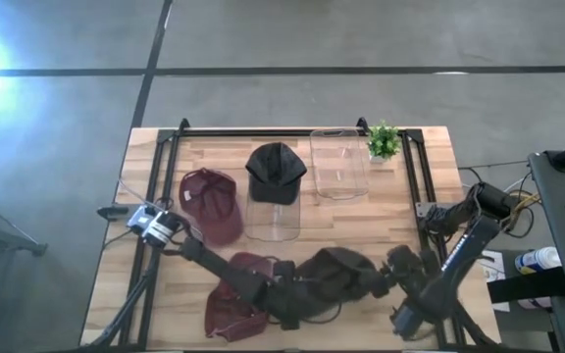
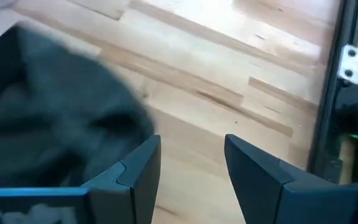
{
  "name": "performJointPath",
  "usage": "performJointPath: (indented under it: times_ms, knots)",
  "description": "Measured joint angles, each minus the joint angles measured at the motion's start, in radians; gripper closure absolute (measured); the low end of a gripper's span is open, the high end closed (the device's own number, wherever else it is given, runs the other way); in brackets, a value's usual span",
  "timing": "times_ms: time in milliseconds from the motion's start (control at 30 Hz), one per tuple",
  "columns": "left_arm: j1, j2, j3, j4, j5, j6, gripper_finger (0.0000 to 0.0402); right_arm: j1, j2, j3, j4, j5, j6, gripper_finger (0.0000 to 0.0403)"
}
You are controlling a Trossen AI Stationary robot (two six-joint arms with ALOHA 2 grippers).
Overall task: Pick & Place hat
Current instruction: Put the black cap into the left transparent bin
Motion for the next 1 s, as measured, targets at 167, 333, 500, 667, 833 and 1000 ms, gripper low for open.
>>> performJointPath:
  times_ms: [167,333,500,667,833,1000]
  knots:
    - [-0.026,-0.006,0.0,-0.038,0.006,0.06,0.0235,-0.101,-0.041,-0.087,0.186,-0.076,-0.09,0.023]
    - [-0.03,-0.008,0.0,-0.113,-0.013,-0.025,0.0235,-0.173,-0.114,-0.233,0.453,-0.237,-0.243,0.0231]
    - [-0.037,-0.008,-0.001,-0.113,-0.024,-0.069,0.0235,-0.193,-0.199,-0.367,0.699,-0.318,-0.256,0.0242]
    - [-0.038,-0.006,-0.003,-0.09,-0.072,-0.039,0.0235,-0.224,-0.216,-0.453,0.992,-0.319,-0.306,0.0259]
    - [-0.03,-0.002,-0.005,-0.004,-0.073,0.038,0.0235,-0.291,-0.146,-0.426,1.075,-0.263,-0.416,0.0273]
    - [-0.024,-0.001,-0.005,0.029,-0.071,0.051,0.0235,-0.384,-0.092,-0.323,1.095,-0.249,-0.625,0.0283]
